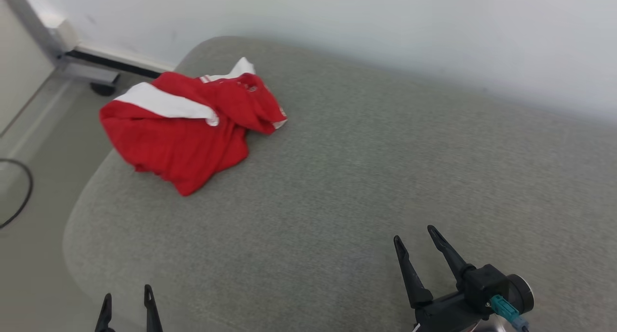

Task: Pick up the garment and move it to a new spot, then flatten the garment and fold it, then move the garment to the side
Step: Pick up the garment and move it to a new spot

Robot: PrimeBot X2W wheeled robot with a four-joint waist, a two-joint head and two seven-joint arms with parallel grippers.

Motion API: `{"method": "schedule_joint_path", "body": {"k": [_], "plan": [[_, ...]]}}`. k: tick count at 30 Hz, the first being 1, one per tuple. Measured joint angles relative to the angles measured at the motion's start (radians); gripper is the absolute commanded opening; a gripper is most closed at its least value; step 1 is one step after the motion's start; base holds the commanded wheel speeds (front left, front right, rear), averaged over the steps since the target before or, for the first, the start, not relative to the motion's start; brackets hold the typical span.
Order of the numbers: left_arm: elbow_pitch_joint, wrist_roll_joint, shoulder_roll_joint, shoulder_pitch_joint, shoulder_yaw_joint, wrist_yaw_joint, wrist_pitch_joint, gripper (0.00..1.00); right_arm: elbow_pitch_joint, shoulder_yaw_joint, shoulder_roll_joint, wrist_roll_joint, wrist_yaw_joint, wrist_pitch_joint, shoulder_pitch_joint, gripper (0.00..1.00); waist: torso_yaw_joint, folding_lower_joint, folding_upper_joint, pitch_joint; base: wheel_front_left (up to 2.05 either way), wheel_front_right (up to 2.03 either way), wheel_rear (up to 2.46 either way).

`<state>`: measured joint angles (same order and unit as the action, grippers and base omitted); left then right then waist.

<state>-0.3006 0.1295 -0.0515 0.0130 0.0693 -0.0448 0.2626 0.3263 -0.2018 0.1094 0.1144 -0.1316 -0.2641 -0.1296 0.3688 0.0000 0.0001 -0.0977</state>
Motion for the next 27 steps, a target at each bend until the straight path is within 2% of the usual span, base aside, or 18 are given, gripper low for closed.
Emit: {"method": "schedule_joint_path", "body": {"k": [9, 17, 21, 27], "plan": [[0.007, 0.037, 0.000, 0.013, 0.006, 0.009, 0.000, 1.00, 0.003, -0.016, 0.002, 0.000, 0.000, 0.000, -0.010, 1.00, 0.086, 0.0001, 0.0000, -0.012, 0.00, 0.00, 0.00], [-0.016, 0.066, 0.001, 0.013, 0.011, 0.011, 0.000, 1.00, -0.002, -0.026, 0.018, 0.009, 0.000, 0.000, -0.011, 1.00, 0.074, 0.0000, 0.0000, -0.024, 0.00, 0.00, 0.00], [-0.045, 0.082, 0.000, -0.039, 0.037, 0.050, 0.000, 1.00, -0.023, -0.036, 0.040, 0.013, 0.000, 0.000, -0.020, 1.00, 0.056, 0.0000, -0.0001, -0.046, 0.00, 0.00, 0.00], [-0.076, 0.029, -0.013, -0.171, 0.094, 0.099, 0.000, 1.00, -0.052, -0.049, 0.075, 0.026, 0.000, 0.000, -0.041, 1.00, 0.033, 0.0001, 0.0000, -0.090, 0.00, 0.00, 0.00]]}}
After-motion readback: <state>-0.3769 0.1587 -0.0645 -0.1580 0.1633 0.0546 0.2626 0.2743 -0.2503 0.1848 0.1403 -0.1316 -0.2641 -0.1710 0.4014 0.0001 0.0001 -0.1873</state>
